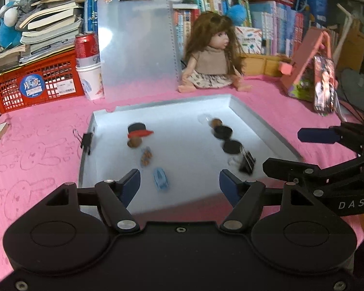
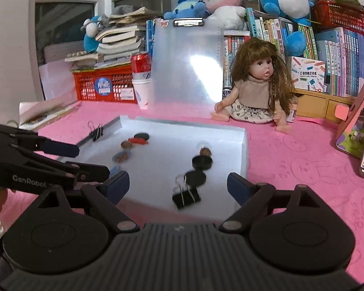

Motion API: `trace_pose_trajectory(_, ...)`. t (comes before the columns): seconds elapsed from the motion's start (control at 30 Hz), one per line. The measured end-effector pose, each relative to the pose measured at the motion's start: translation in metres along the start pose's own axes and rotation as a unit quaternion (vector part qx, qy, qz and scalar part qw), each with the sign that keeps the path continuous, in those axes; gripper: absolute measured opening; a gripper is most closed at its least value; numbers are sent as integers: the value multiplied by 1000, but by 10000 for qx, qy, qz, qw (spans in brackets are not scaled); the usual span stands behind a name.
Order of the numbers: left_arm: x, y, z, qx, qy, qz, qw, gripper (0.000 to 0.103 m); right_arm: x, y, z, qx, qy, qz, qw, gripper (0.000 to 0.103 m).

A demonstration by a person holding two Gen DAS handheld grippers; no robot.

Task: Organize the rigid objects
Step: 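Withdraw both open tools from the box toward the table, then grasp another black round lid with the left tool while the right approaches the red stick piece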

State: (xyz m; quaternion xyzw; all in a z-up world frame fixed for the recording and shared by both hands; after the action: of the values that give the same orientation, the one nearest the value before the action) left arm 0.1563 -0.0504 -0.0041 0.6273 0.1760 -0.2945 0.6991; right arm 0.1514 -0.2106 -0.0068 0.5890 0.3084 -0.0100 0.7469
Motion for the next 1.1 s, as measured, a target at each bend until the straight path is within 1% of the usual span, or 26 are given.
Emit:
trace_pose_trajectory(0.13, -6, -19, 3, 109, -31, -98, 9999, 71, -8, -17, -3, -87, 30, -100, 9999, 93)
trace_pose_trajectory(0.3, -18, -41, 2, 105, -137, -238, 9996, 71, -18, -36, -12, -336, 223, -125, 9991, 94)
trace_pose_trajectory(0.37, -22, -50, 2, 134, -175, -362, 9991, 71, -20, -44, -14, -436, 312, -178, 9984, 94)
trace_pose_trajectory(0.57, -35, -68, 7, 194, -343, -520, 9979, 70, -27, -58, -12, -441, 318, -235, 9982, 95)
trace_pose_trajectory(0.63, -37, -73, 11, 171, -474, -593, 9970, 65, -29, -60, -13, -482, 299, -234, 9981, 95)
trace_pose_trajectory(0.67, -37, -76, 12, 164, -523, -638, 9965, 61, -30, -61, -14, -520, 288, -229, 9980, 95)
trace_pose_trajectory(0.7, -37, -78, 14, 156, -572, -678, 9959, 52, -31, -63, -16, -557, 284, -228, 9978, 95)
trace_pose_trajectory(0.77, -35, -83, 18, 148, -628, -756, 9951, 42, -31, -65, -18, -597, 275, -221, 9976, 95)
trace_pose_trajectory(0.83, -32, -86, 21, 106, -682, -809, 9943, 41, -31, -68, -20, -602, 289, -226, 9975, 95)
trace_pose_trajectory(0.93, -31, -86, 25, 99, -684, -740, 9949, 38, -31, -71, -25, -657, 342, -241, 9970, 95)
trace_pose_trajectory(0.97, -30, -85, 27, 107, -686, -704, 9951, 34, -31, -72, -27, -682, 356, -242, 9967, 95)
trace_pose_trajectory(1.0, -29, -85, 28, 108, -683, -675, 9953, 27, -31, -73, -28, -714, 372, -243, 9965, 95)
trace_pose_trajectory(1.03, -28, -85, 29, 82, -679, -663, 9955, 23, -32, -73, -30, -746, 388, -245, 9962, 95)
trace_pose_trajectory(1.1, -27, -84, 28, -44, -673, -651, 9956, 22, -32, -75, -32, -811, 415, -255, 9955, 95)
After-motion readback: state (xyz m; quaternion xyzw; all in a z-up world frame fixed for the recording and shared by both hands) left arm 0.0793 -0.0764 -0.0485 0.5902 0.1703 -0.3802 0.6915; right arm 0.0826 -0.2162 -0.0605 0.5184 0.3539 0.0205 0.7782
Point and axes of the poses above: each gripper's, at about its wrist camera, not at the fingertips, and x roughly the way its jaws point, z to its right, y to its top, the point moved 8 cm from there along x, roughly the way its jaws point, and after that the axes turned 11 degrees about -x, right-handed, at the moved point
